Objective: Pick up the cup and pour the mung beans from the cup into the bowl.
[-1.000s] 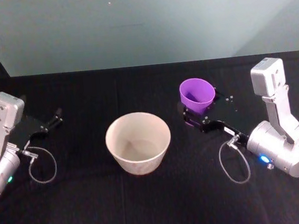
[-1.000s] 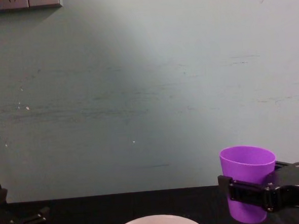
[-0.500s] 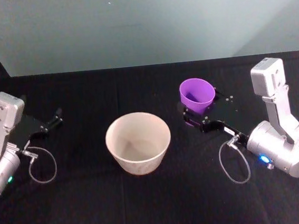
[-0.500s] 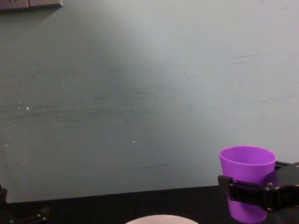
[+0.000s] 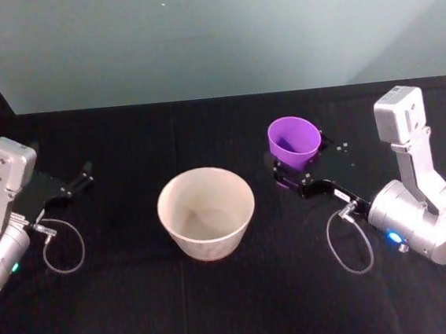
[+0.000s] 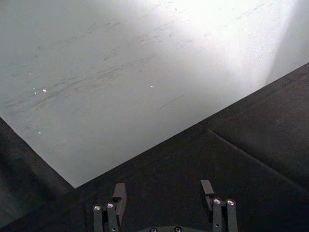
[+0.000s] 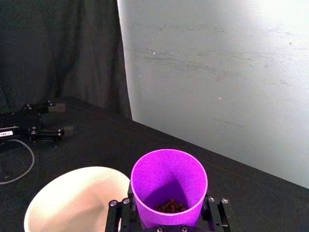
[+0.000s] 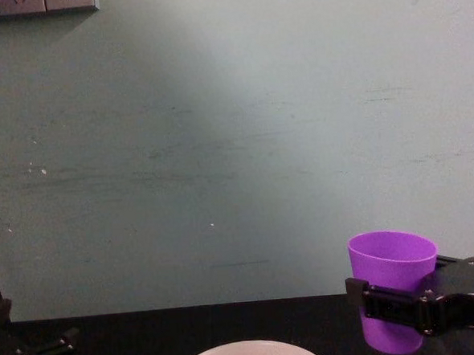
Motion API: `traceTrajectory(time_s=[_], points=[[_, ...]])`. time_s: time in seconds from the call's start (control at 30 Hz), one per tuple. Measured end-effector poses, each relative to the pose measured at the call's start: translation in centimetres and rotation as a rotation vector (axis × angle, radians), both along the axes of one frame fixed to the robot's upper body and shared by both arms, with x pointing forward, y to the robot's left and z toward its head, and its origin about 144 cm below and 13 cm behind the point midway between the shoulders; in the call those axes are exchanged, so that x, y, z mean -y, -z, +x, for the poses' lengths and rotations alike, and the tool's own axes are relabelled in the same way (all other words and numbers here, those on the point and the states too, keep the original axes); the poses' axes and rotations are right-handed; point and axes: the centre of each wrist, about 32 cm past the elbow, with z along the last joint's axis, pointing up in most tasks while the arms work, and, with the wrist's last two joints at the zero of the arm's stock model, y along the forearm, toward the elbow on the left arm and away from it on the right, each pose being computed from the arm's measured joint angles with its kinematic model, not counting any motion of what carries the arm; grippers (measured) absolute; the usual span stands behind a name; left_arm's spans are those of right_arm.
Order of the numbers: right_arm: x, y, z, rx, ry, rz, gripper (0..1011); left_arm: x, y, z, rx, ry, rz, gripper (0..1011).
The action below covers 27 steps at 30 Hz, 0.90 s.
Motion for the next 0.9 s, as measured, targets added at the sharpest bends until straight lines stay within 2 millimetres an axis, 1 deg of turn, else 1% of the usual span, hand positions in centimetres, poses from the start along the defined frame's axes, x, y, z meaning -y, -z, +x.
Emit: traceTrajectory(time_s=[0.9], points=[[0.0,0.0,0.0,0.0,0.0,0.0,723,0.0,0.0,0.0,0.0,0.0,0.0,1000]])
